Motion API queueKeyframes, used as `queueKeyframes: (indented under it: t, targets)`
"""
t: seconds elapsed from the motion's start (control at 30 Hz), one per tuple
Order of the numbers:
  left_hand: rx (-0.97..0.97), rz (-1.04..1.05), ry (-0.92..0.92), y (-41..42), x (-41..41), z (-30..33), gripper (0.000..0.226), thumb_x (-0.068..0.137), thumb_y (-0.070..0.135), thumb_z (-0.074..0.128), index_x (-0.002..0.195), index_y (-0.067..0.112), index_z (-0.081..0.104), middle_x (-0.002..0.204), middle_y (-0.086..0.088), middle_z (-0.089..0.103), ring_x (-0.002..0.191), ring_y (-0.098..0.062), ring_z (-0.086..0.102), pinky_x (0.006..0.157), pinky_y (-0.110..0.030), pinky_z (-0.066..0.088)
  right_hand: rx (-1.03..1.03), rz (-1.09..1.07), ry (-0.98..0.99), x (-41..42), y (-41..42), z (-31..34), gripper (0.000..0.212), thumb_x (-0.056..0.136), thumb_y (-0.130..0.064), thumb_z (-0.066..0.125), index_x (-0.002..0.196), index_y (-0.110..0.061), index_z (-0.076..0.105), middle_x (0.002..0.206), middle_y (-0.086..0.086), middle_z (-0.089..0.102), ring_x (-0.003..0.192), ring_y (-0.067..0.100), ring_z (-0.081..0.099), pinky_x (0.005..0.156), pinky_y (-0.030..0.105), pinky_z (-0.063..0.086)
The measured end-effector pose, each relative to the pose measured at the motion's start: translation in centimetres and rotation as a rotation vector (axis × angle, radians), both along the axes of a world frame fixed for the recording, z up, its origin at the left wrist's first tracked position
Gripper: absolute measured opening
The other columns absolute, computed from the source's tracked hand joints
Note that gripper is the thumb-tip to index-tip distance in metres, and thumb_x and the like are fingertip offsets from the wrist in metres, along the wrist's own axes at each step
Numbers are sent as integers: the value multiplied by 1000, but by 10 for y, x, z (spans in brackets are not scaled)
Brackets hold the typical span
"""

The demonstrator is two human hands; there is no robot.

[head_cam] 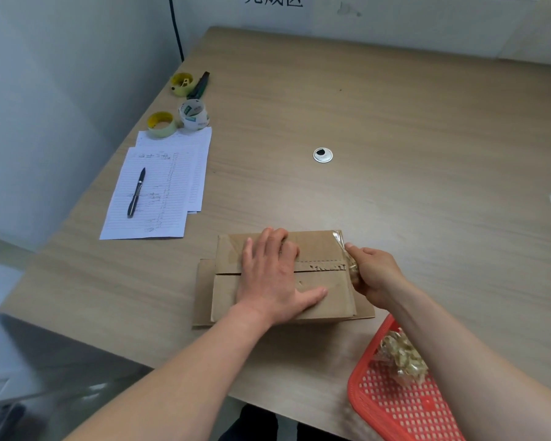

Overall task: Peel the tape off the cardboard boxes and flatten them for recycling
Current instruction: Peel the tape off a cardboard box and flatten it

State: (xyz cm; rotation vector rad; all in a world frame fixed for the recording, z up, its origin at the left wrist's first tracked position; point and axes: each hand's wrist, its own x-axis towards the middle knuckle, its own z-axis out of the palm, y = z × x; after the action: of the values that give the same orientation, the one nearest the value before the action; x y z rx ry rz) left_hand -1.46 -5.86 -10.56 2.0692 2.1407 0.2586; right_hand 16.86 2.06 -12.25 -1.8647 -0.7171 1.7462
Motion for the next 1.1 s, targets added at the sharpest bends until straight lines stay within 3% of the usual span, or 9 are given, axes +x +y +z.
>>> queueKeyframes:
  t: [0.17,0.3,0.37,0.43,0.53,0.7,0.87,1.0,1.1]
  targets:
    - [-16,2,1,0,0,1,86,60,86,37,120,25,46,145,2,31,146,-24,18,120,-53,11,-120,129,-56,0,9,0,35,94,-41,66,71,-16,60,62,3,49,45,12,29,37,16,23]
    - [-13,7,-6,0,0,1,86,59,86,37,119,25,47,145,1,31,147,-24,18,120,-53,11,-41,241,-190,-5,15,3,38,96,-41,59,69,-19,43,57,4,36,46,16,25,42,18,21]
    - [4,10,-24,0,0,0,85,59,85,38,117,24,49,144,1,34,146,-25,20,120,-54,12,77,274,-297,-6,17,7,39,97,-39,57,71,-15,43,57,6,39,46,19,30,42,22,25]
    - [6,10,-31,0,0,0,84,59,85,39,116,24,49,143,1,34,146,-25,21,120,-54,12,153,210,-352,-3,14,9,45,98,-43,54,70,-9,50,62,9,50,51,22,47,44,26,39]
    - [4,6,-18,-1,-1,-1,84,60,85,39,117,25,48,143,1,32,146,-24,20,120,-53,11,70,34,-190,2,3,16,45,99,-44,53,76,-6,63,70,7,63,60,23,60,54,32,51]
    - [12,5,-15,0,-1,-2,82,59,85,41,115,25,48,141,2,33,145,-24,22,120,-53,13,70,57,-62,9,-11,19,15,88,-23,63,88,-12,73,83,0,67,80,18,64,74,35,42]
    - [31,2,-26,0,0,-2,81,58,85,43,112,25,48,139,2,35,143,-24,25,119,-53,14,118,20,-21,9,-28,10,34,77,9,61,96,-16,73,91,3,70,94,20,62,73,34,42]
    - [42,4,-24,0,0,-3,81,58,86,43,112,25,49,138,1,36,143,-24,26,119,-53,15,180,-103,101,6,-46,0,32,90,5,62,116,-14,57,96,1,72,87,15,67,62,30,55]
    - [45,7,-34,0,0,-3,81,58,85,43,112,24,49,138,1,36,143,-25,26,119,-53,15,233,-151,87,4,-55,-10,22,95,-2,62,115,-7,56,98,8,75,81,15,71,62,30,59]
